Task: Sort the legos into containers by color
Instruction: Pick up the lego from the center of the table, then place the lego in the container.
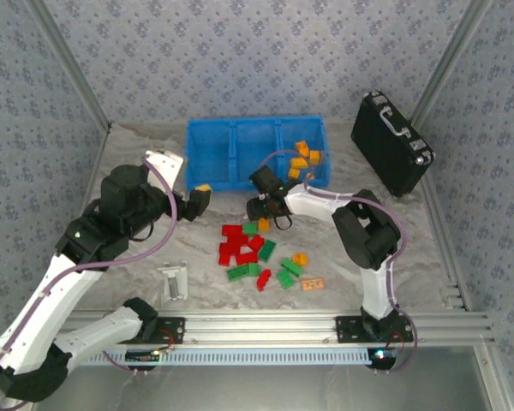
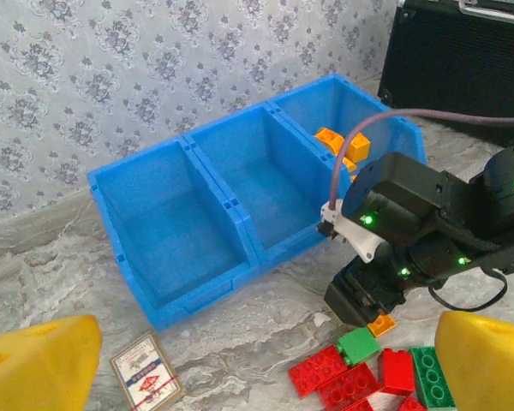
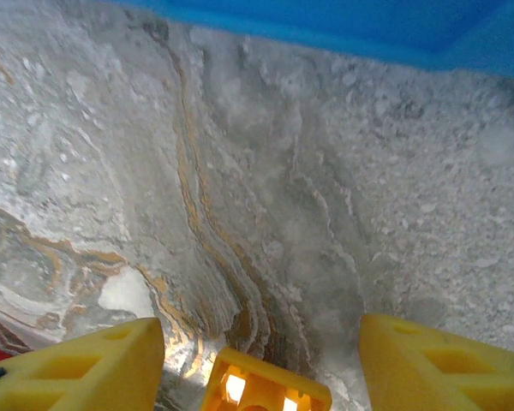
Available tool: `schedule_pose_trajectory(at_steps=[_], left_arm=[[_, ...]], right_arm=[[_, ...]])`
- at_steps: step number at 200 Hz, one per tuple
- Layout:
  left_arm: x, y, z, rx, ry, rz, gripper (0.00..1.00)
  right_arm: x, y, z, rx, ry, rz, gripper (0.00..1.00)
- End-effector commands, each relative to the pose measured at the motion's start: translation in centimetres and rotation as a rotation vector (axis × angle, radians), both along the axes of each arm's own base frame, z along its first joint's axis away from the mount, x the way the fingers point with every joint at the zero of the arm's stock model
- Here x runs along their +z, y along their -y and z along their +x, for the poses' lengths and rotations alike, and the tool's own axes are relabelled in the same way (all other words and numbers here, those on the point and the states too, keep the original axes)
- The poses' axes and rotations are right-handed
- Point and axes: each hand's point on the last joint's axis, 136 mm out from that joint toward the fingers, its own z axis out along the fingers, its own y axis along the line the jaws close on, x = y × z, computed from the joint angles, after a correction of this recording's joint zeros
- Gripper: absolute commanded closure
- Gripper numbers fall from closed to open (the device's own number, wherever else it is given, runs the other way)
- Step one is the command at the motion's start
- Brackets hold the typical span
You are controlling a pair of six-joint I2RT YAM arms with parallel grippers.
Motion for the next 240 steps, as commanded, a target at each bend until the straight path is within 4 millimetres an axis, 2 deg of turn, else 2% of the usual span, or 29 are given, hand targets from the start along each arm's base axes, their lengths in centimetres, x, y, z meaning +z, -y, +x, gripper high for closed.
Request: schedule_pose_trajectory(at_steps=[1,75,115,152,185,214,240], left_arm=[[1.2,0.1,-0.3,-0.006,0.030,-0.050,0.00],[0.9,0.0,-0.5,-0.002,0.021,-0.063,0.00],[1.1,-0.2,-0.6,0.002,0.026,-0.068,0.00],[1.2,0.3,-0.3,-0.007,0.030,-0.068,0.00],[1.2,0.4,-0.2,-0.012,0.032,-0.071,0.00],[1.1,0.5,0.0,-0.007,0.033,-0.070,0.00],[1.0,0.7,0.3,-0.008,0.031,-0.059,0.00]], right_arm=[[-0.5,0.9,-0.4,-0.017,-0.016,-0.069,0.41],[-2.1,2.4,-2.1,-0.030,-0.064,-0.124,0.57],[-1.3,3.1,-2.1,-0.026,-0.062,-0.129,0.66],[1.9,4.6,-2.2,-0.047,-0.027,-0.117,0.67],[6.7,6.5,-1.3,-0.072,0.043,-0.091,0.67],[10.9,8.8,2.2,-0.097,0.145,-0.064,0.67],[13.0,10.7,6.5,-0.116,0.208,-0.072,0.67]])
